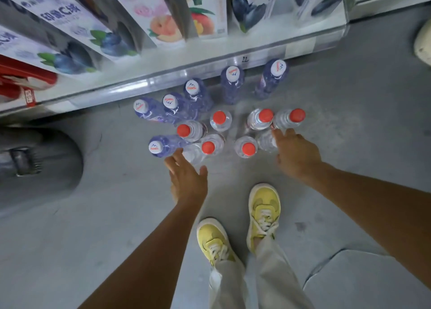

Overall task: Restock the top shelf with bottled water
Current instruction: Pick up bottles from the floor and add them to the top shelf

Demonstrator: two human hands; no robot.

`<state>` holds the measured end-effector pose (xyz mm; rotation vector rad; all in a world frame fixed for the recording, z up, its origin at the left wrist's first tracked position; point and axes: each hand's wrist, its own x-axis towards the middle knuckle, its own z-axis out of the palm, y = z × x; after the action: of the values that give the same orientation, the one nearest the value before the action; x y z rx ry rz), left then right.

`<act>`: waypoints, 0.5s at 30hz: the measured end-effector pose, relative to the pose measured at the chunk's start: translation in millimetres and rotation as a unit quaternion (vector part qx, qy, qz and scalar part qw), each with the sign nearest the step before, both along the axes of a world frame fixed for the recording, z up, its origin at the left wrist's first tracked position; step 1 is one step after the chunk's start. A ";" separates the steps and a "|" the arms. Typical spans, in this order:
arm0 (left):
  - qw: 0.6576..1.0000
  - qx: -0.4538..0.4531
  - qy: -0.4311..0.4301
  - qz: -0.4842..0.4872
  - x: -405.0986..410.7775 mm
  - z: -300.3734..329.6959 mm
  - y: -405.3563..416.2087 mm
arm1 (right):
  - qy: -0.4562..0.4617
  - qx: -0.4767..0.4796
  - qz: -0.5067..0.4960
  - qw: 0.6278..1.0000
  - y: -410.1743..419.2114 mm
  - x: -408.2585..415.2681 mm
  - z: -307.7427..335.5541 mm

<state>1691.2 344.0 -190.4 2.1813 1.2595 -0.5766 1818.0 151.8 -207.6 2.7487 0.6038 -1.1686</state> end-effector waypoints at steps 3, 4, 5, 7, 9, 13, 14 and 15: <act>0.996 -0.008 0.028 -0.084 3.0 -23.7 12.8 | -0.035 -0.014 0.026 0.999 2.6 -0.4 -11.9; 0.993 -0.005 0.041 -0.106 4.7 -30.3 16.5 | -0.046 -0.019 0.034 0.998 3.6 -0.7 -14.8; 0.991 0.000 0.050 -0.127 6.2 -35.1 20.0 | -0.058 -0.025 0.045 0.997 5.0 -1.0 -17.1; 0.985 0.015 0.051 -0.165 8.1 -40.2 26.0 | -0.072 -0.034 0.074 0.994 7.8 -1.1 -20.7; 0.978 0.025 0.043 -0.203 5.8 -40.3 30.3 | -0.066 -0.040 0.095 0.992 7.6 -2.1 -22.1; 0.966 0.028 0.037 -0.253 -6.0 -23.7 31.6 | -0.056 -0.049 0.092 0.993 2.5 -7.0 -4.2; 0.966 0.024 0.035 -0.255 -9.9 -14.4 29.9 | -0.051 -0.054 0.096 0.993 1.9 -10.2 6.1; 0.966 0.019 0.031 -0.257 -13.6 -2.9 28.0 | -0.049 -0.053 0.098 0.993 1.1 -14.3 18.3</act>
<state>1677.7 372.0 -193.3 2.5505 0.7245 -0.8303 1803.7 152.9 -189.3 2.5728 0.7556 -0.9875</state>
